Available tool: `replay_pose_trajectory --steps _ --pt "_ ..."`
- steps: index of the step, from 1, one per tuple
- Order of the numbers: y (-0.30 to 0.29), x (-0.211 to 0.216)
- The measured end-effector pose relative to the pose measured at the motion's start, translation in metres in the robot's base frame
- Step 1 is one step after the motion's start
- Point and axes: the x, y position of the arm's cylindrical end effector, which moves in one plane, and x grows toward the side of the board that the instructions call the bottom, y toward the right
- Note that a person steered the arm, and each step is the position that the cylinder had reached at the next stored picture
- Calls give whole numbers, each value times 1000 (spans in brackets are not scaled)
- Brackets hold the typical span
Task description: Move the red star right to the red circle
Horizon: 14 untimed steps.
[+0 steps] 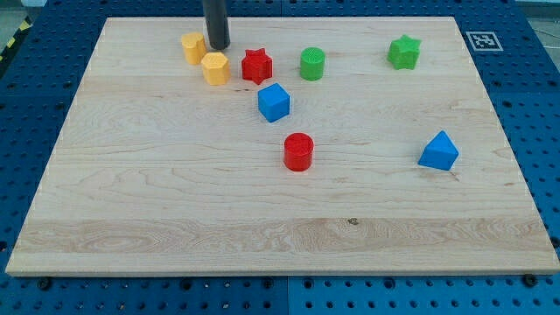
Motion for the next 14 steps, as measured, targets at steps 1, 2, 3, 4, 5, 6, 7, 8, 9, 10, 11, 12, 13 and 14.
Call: replay_pose_trajectory --steps 1,2,3,4,5,6,7,8,9,10,11,12,13,14 --pt "-24 0" --pt "-29 0" --pt "-9 -4" --pt "17 -4" --pt "45 -1" --pt "52 12" --pt "35 19" --pt "24 22" --pt "28 35" --pt "61 40" --pt "87 42" --pt "87 62" --pt "96 82" --pt "112 91"
